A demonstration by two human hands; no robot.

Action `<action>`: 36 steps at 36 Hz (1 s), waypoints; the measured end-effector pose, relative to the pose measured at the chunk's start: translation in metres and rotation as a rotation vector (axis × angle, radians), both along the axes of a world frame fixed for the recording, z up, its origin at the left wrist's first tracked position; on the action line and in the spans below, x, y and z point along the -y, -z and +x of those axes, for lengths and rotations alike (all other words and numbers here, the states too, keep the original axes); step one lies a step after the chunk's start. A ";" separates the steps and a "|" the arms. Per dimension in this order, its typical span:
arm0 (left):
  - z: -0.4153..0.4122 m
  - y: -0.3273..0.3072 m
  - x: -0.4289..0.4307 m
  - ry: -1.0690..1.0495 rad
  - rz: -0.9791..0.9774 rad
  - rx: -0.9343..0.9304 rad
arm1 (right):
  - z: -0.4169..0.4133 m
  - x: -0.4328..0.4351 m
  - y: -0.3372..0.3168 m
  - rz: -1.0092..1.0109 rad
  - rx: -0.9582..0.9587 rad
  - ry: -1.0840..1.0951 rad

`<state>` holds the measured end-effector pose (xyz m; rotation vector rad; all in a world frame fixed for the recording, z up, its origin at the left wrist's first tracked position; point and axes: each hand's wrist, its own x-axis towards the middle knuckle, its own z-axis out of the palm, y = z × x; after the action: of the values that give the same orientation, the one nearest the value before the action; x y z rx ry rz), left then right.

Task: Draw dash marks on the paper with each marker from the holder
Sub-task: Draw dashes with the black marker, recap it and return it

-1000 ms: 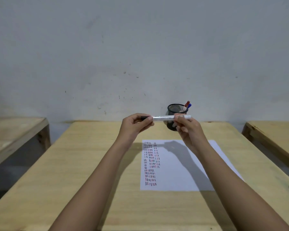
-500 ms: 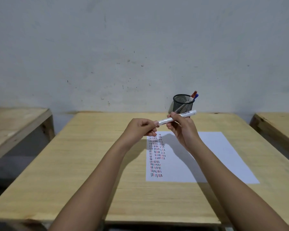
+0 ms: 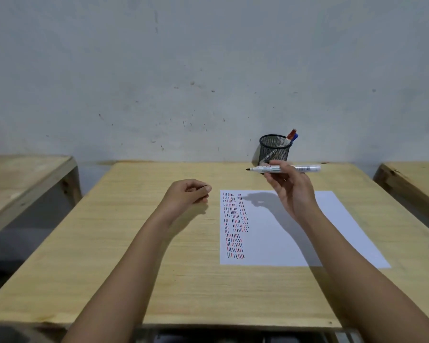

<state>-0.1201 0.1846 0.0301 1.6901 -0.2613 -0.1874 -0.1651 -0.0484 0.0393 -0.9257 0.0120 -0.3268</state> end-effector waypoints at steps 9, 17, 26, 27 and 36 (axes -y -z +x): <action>0.003 0.013 0.014 -0.163 0.316 0.159 | -0.012 -0.017 0.025 -0.405 -0.094 0.046; 0.007 0.021 0.025 -0.129 0.526 0.208 | -0.025 -0.017 0.030 -0.379 -0.213 0.075; 0.008 0.029 0.029 -0.099 0.516 0.169 | -0.025 -0.018 0.035 -0.310 -0.265 0.096; 0.009 0.029 0.029 -0.093 0.514 0.165 | -0.025 -0.018 0.035 -0.310 -0.264 0.095; 0.010 0.032 0.032 -0.061 0.585 0.250 | -0.023 -0.017 0.040 -0.336 -0.274 0.090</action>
<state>-0.1101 0.1522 -0.0023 2.3046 -0.3640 -0.0006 -0.1884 -0.0310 -0.0009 -1.3010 0.2580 -0.2874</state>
